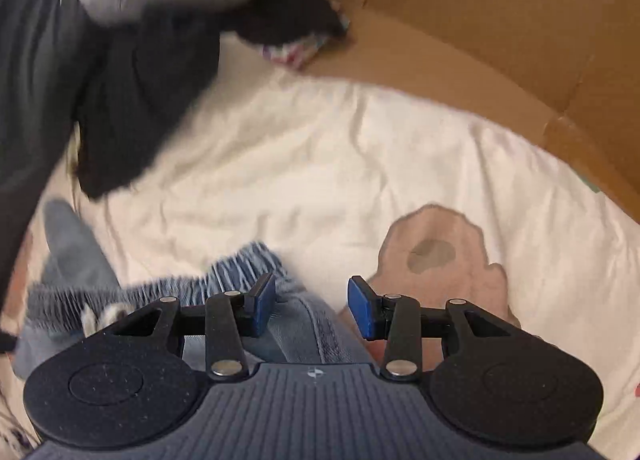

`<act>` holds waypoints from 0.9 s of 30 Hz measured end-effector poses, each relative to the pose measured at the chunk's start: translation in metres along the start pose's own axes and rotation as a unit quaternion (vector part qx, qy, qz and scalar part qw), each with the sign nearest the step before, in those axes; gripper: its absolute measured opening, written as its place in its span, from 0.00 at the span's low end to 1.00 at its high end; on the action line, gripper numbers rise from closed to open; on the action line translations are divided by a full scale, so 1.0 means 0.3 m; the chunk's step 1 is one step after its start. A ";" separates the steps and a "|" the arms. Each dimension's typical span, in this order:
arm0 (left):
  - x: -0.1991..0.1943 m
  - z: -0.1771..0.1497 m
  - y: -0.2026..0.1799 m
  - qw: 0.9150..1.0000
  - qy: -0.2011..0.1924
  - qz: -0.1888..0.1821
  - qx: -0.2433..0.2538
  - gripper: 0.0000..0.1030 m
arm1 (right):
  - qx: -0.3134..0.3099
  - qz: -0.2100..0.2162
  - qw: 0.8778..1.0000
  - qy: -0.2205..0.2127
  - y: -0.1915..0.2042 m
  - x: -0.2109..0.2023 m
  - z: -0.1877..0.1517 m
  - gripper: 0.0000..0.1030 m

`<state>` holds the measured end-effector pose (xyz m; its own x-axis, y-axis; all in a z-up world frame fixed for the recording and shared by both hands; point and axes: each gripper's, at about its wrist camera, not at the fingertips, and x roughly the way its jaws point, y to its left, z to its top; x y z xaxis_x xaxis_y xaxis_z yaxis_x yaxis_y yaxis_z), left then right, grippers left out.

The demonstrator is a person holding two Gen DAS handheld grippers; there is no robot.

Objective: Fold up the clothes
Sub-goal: 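Grasp the jeans waistband with the left gripper while the right gripper grasps the waistband end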

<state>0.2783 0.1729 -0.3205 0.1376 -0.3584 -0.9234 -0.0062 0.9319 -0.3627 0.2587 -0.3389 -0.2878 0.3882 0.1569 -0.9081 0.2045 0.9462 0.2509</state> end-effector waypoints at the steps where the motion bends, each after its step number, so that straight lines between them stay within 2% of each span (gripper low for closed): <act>1: -0.004 -0.005 0.004 1.000 -0.002 -0.003 -0.003 0.04 | -0.012 -0.003 1.000 0.009 0.009 0.004 -0.002 0.46; 10: -0.063 -0.060 -0.026 0.999 -0.035 -0.012 0.024 0.04 | -0.097 -0.040 0.993 0.061 0.096 0.024 -0.042 0.46; 19: -0.078 -0.102 -0.019 0.999 -0.049 -0.005 0.023 0.05 | -0.191 -0.064 0.977 0.075 0.157 0.049 -0.090 0.44; 20: -0.081 -0.104 -0.017 0.998 -0.049 -0.007 0.027 0.07 | -0.206 -0.068 0.973 0.074 0.167 0.050 -0.096 0.36; 21: -0.085 -0.107 -0.014 0.998 -0.050 -0.010 0.029 0.08 | -0.219 -0.069 0.970 0.074 0.178 0.046 -0.099 0.19; 24: -0.106 -0.118 0.008 0.998 -0.060 -0.023 0.027 0.17 | -0.256 -0.081 0.961 0.059 0.211 0.009 -0.108 0.14; 26: -0.112 -0.115 0.018 0.997 -0.067 -0.021 0.022 0.26 | -0.248 -0.079 0.965 0.043 0.203 -0.012 -0.108 0.14; 27: -0.114 -0.112 0.022 0.997 -0.070 -0.018 0.020 0.27 | -0.239 -0.076 0.967 0.035 0.195 -0.022 -0.108 0.13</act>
